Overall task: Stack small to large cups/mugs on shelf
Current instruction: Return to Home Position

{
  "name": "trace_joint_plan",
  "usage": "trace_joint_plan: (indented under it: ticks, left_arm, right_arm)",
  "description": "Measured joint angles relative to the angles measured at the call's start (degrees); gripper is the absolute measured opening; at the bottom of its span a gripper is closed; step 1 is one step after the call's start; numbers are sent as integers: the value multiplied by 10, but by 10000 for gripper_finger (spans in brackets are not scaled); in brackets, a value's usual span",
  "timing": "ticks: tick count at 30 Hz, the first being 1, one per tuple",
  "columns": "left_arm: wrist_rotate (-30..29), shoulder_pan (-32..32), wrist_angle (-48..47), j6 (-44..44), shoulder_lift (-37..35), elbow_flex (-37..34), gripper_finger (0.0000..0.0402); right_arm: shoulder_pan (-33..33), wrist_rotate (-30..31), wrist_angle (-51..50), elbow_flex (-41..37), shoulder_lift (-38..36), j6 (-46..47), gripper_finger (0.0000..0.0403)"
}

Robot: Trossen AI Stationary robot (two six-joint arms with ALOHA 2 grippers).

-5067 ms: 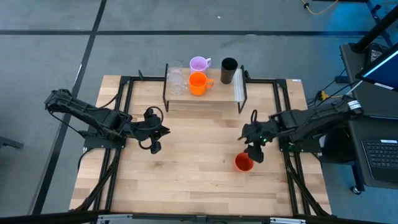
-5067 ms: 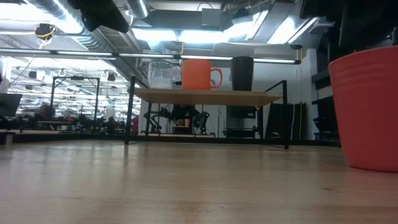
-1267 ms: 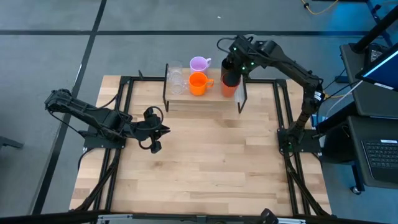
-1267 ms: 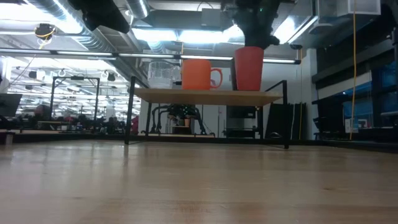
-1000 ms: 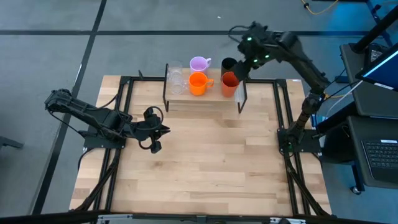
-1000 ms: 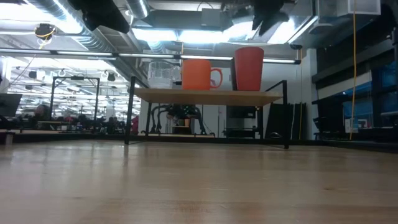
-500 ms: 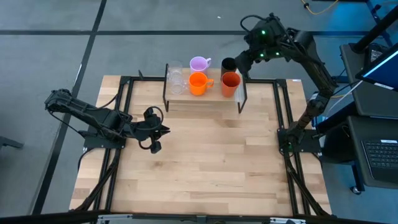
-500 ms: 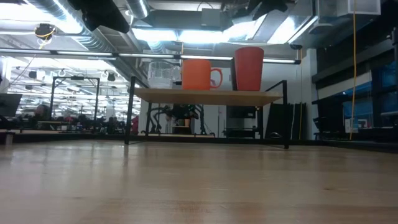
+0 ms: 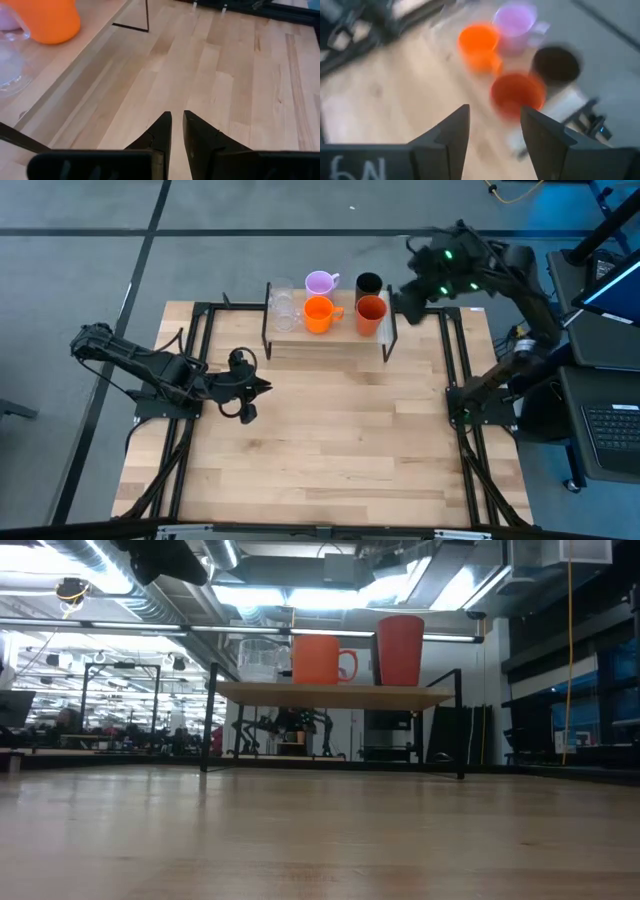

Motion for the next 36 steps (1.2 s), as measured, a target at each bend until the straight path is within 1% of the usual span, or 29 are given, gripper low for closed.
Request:
trace_joint_plan:
  ticks: [2,4,7,11,13,15,17,21,23,26,31,34,36]
  left_arm:
    - [0,0,-1,0,0,0,41]
    - [0,0,0,0,0,0,41]
    - [0,0,-1,2,0,0,41]
    - [0,0,-1,2,0,0,41]
    - [-1,0,-1,2,0,0,41]
    - [-1,0,0,2,0,0,41]
    - [-1,0,0,2,0,0,41]
    - [-8,0,2,2,-17,0,41]
    - [-27,0,-1,2,-32,0,41]
    - [-54,0,2,5,-64,0,41]
    - [-81,0,16,39,-129,0,41]
    - [-84,0,49,76,-158,0,41]
    - [-82,0,102,118,-172,-10,41]
  right_arm:
    - [24,-5,-21,-27,-27,15,177]
    - [54,24,7,-67,-56,43,177]
    - [91,79,24,-145,-96,47,177]
    - [134,123,51,-282,-152,131,177]
    - [158,167,100,-355,-182,164,177]
    - [181,186,131,-427,-217,179,177]
    - [202,192,201,-493,-255,182,177]
    - [241,182,341,-614,-325,176,177]
    - [259,182,407,-666,-357,175,177]
    - [283,183,523,-745,-396,145,177]
    - [312,172,708,-871,-439,67,177]
    - [321,168,784,-931,-456,33,177]
    - [323,168,824,-963,-467,21,177]
